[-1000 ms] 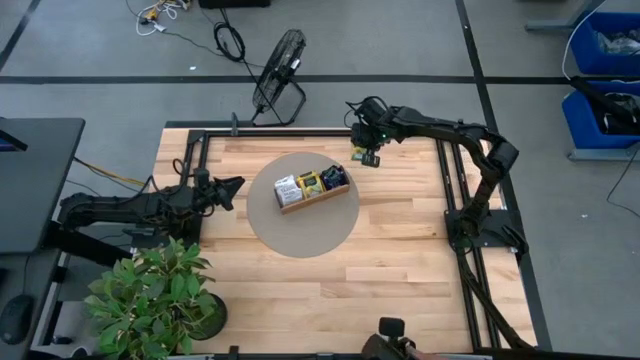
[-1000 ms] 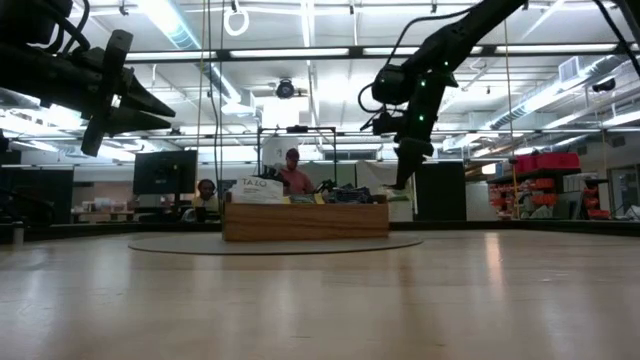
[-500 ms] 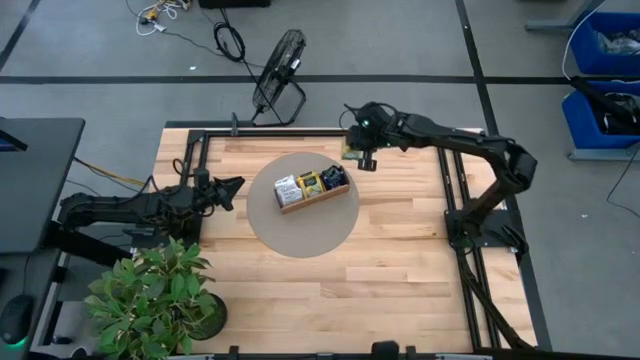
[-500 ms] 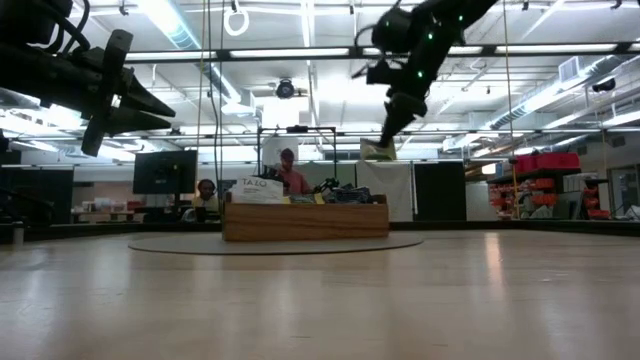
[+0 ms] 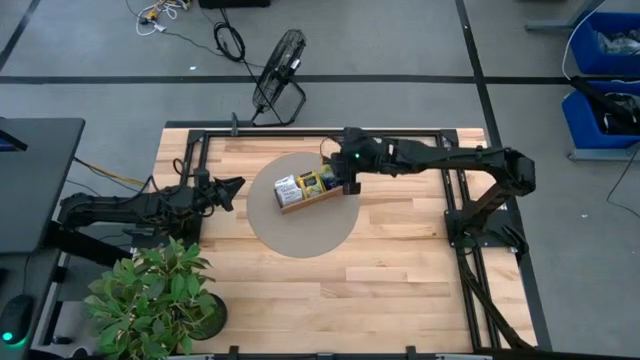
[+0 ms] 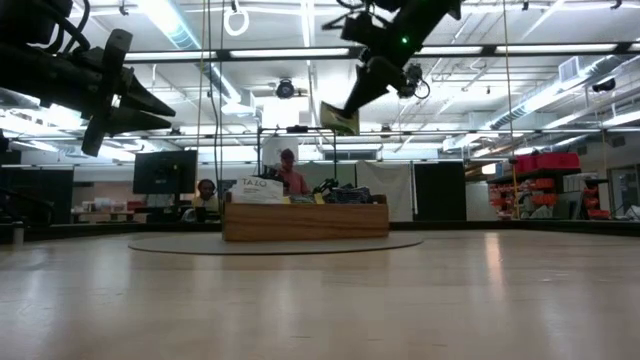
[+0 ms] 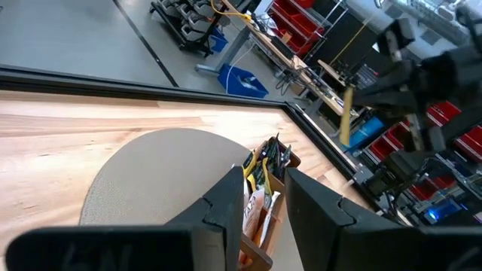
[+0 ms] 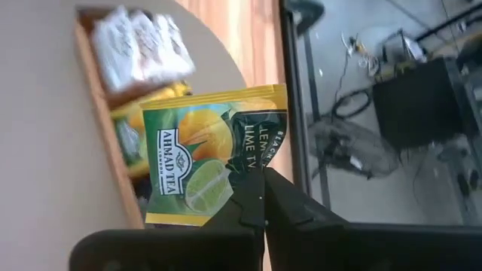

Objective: Pick & Place Tea
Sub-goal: Put the yellow tea bag into the middle section of the wooden organizer

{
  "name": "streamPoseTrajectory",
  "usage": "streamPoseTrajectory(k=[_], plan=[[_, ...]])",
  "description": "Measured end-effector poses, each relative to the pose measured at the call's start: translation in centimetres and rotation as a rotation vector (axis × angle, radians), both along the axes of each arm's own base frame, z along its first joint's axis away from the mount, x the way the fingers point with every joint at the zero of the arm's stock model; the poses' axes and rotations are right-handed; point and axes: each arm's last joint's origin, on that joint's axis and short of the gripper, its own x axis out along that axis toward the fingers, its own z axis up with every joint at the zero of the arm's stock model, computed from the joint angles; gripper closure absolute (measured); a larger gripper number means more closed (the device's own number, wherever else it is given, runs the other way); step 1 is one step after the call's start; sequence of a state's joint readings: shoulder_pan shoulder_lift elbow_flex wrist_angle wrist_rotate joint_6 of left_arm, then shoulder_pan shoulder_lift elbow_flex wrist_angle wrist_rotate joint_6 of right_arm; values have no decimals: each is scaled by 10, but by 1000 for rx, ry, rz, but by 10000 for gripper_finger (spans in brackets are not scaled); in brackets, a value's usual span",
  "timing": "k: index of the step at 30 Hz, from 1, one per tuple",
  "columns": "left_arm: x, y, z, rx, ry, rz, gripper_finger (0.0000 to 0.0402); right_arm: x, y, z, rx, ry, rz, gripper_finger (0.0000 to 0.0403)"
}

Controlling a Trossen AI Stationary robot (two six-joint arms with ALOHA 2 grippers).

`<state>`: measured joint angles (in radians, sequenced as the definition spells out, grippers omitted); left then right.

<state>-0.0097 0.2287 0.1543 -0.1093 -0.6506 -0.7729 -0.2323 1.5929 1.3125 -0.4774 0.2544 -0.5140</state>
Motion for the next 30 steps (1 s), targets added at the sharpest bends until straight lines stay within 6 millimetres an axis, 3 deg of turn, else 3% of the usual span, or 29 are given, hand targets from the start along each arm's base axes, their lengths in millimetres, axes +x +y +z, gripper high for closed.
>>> streamPoseTrajectory(k=[9, 14, 23, 30], plan=[[0, 0, 0, 0, 0, -1, 298, 17, 28, 0, -110, -43, 72, 403], [0, 0, 0, 0, -4, -1, 299, 30, 42, -12, -134, -36, 116, 403], [0, -1, 1, -4, -7, -20, 299, 54, 37, -61, -186, 88, 103, 403], [0, -1, 1, -4, -8, -20, 299, 65, 35, -75, -222, 85, 131, 403]])
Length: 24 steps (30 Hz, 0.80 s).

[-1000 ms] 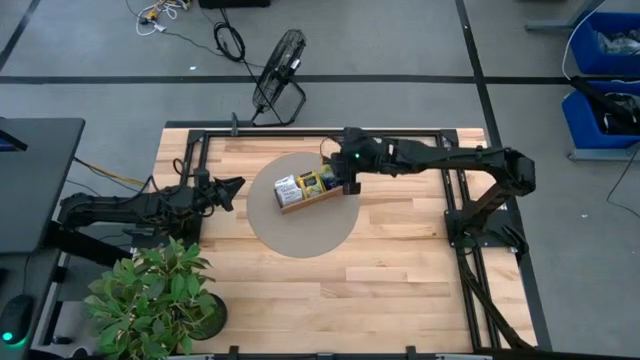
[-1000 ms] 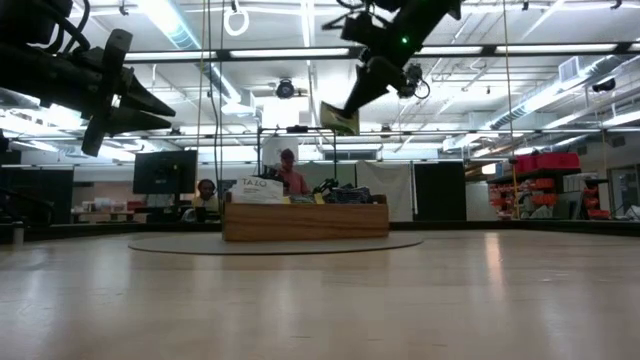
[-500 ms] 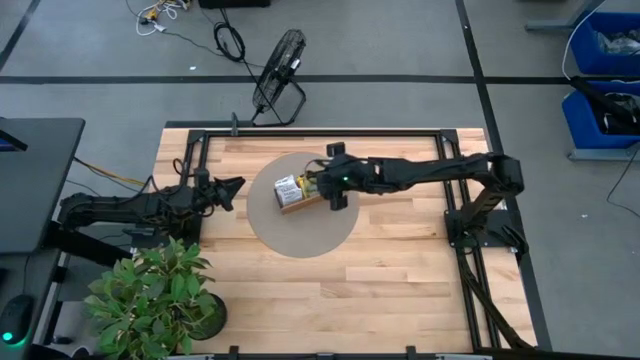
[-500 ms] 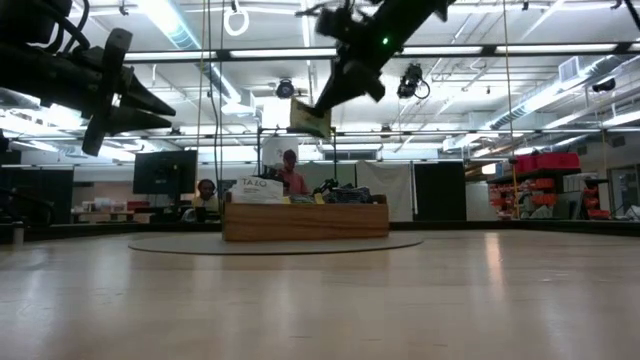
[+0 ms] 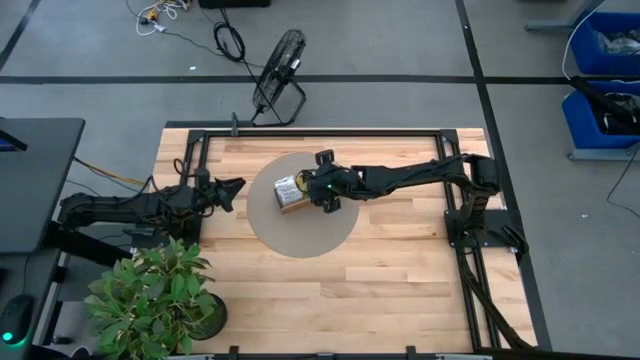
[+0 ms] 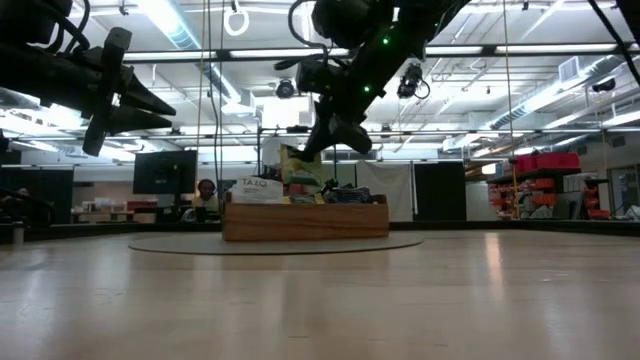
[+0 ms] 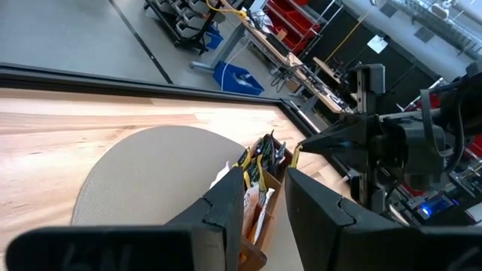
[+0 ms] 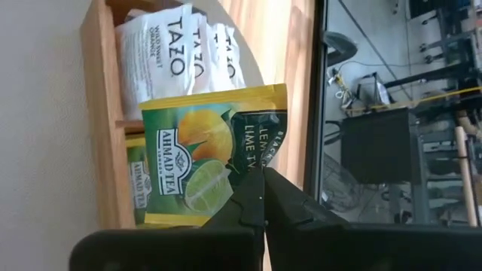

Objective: Pick & Place Tea
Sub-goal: Put the yellow tea bag into the middle section of the wooden organizer

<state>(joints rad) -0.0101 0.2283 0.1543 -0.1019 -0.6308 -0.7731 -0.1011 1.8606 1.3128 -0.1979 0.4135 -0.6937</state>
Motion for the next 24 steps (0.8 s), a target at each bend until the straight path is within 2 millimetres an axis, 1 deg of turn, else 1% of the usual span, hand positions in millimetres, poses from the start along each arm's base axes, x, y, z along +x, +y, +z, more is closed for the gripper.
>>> streamPoseTrajectory(k=[4, 8, 11, 13, 22, 24], plan=[[0, 0, 0, 1, 1, 0, 299, -1, -5, 0, 0, -1, -19, 403], [0, 0, 0, 5, 4, -1, 299, -2, -18, 0, 9, -8, -42, 403], [0, 0, 0, 8, 7, -1, 299, -2, -24, -6, 9, 8, -57, 403], [0, 0, 0, 7, 6, -1, 299, -2, -25, -10, 24, 28, -49, 403], [0, 0, 0, 0, 2, 0, 299, 6, -24, -24, 32, 23, -30, 403], [0, 0, 0, 0, 0, 1, 299, 5, -24, -29, 34, 59, -29, 403]])
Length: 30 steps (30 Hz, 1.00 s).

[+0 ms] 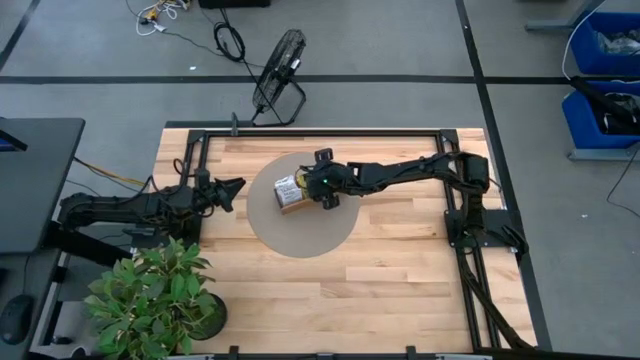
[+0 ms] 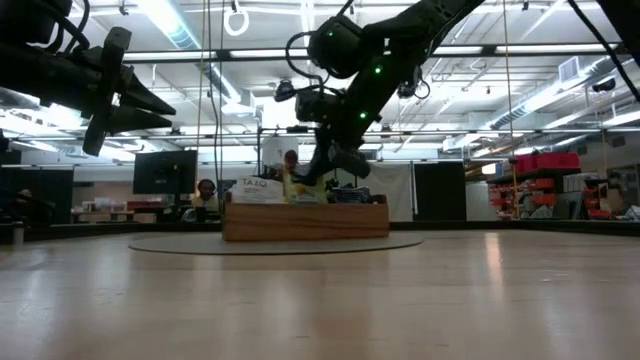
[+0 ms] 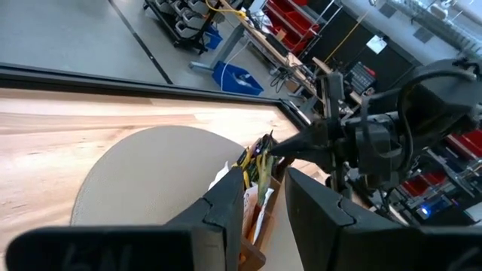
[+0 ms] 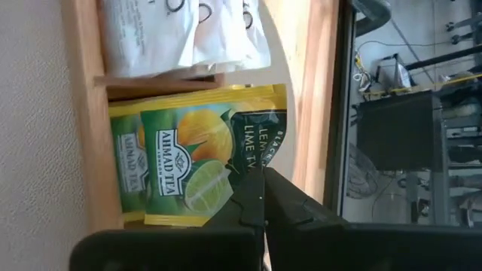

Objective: Pick & Place Tea
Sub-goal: Put the yellow tea bag into the middle section of the wooden organizer

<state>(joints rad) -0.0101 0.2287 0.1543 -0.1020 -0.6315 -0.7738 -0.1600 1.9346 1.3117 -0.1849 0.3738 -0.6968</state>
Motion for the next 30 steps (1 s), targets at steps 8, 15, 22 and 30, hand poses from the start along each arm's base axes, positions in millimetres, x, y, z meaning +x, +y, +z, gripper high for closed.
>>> streamPoseTrajectory(k=[8, 15, 22, 30], plan=[[0, 0, 0, 1, 4, 0, 299, 2, 1, -2, 39, -14, 31, 403], [0, 0, 0, 0, 5, 0, 299, 1, 1, -3, 84, -10, 57, 389], [0, 0, -1, 0, 5, 0, 299, 2, 1, -3, 114, -36, 24, 343], [0, 0, -1, 0, 6, 0, 299, 3, 1, -1, 164, -95, -22, 259]])
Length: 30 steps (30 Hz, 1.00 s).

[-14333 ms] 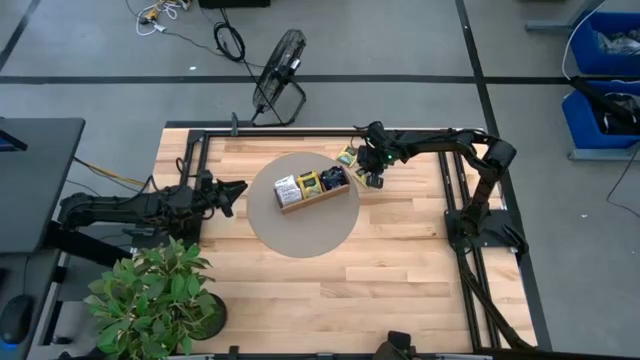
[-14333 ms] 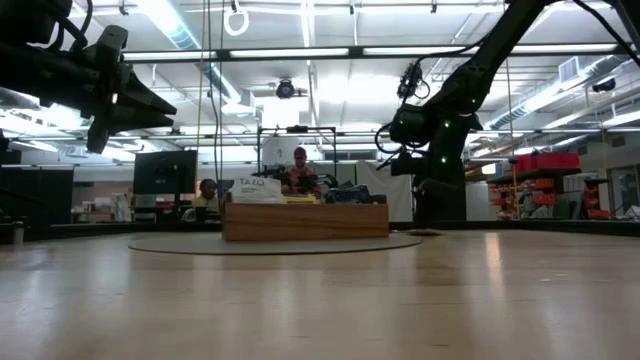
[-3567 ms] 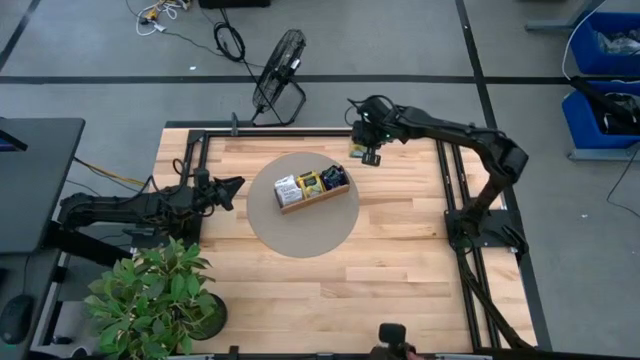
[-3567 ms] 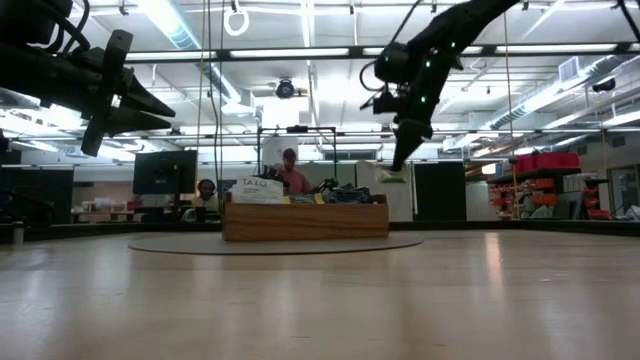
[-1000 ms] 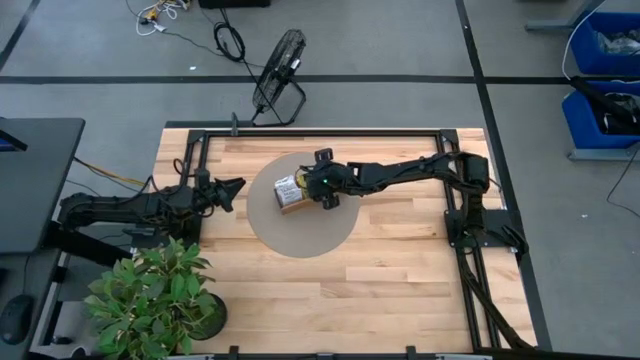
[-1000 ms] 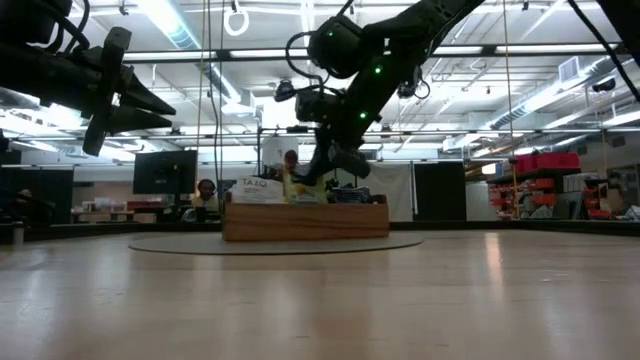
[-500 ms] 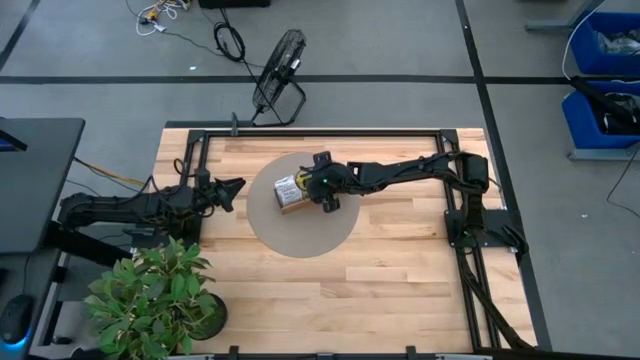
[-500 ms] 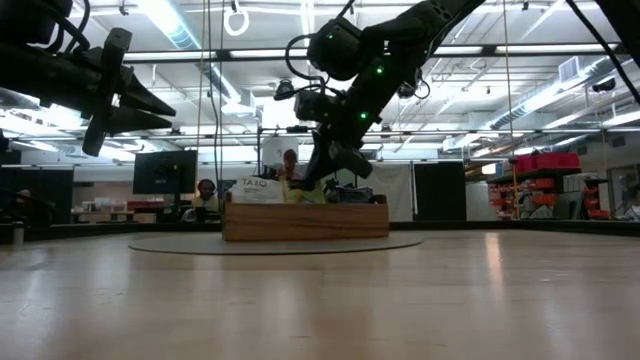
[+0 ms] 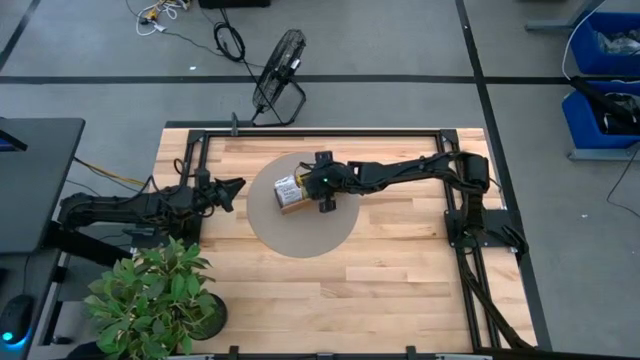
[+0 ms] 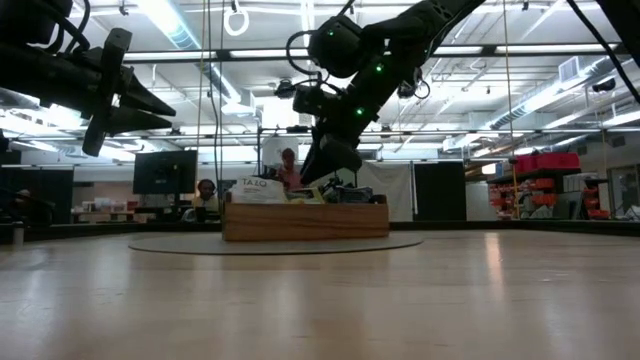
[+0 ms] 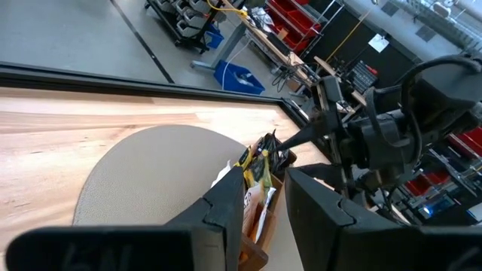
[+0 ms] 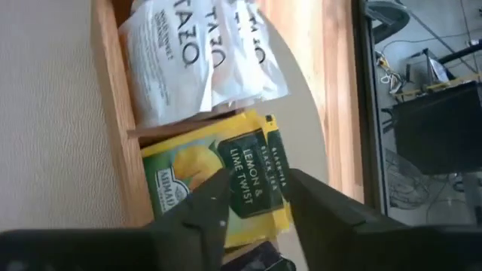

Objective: Pick & Place Tea
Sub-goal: Put the yellow tea bag into the middle section of the wooden organizer, then return to Home Position

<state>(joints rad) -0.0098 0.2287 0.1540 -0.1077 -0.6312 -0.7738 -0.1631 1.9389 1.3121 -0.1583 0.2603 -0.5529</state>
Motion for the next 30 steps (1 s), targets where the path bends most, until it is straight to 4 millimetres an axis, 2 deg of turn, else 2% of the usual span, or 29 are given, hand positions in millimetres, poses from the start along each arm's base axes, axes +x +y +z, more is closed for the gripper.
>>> streamPoseTrajectory(k=[6, 11, 17, 20, 26, 30], plan=[[0, 0, 0, 1, 0, 0, 299, -4, 2, 14, 111, -69, -52, 189], [0, 0, 0, 11, 8, -2, 299, -7, 5, 23, 240, -115, -56, 163], [0, 0, 1, 44, 27, -20, 299, -9, 13, 31, 562, -156, -11, 165], [1, -1, 1, 67, 41, -42, 299, -13, 15, 46, 681, -203, -1, 172], [2, -2, 4, 147, 60, -87, 299, -28, 16, 88, 665, -340, -9, 189], [2, -2, 5, 168, 62, -89, 299, -38, 16, 106, 650, -406, -75, 202]])
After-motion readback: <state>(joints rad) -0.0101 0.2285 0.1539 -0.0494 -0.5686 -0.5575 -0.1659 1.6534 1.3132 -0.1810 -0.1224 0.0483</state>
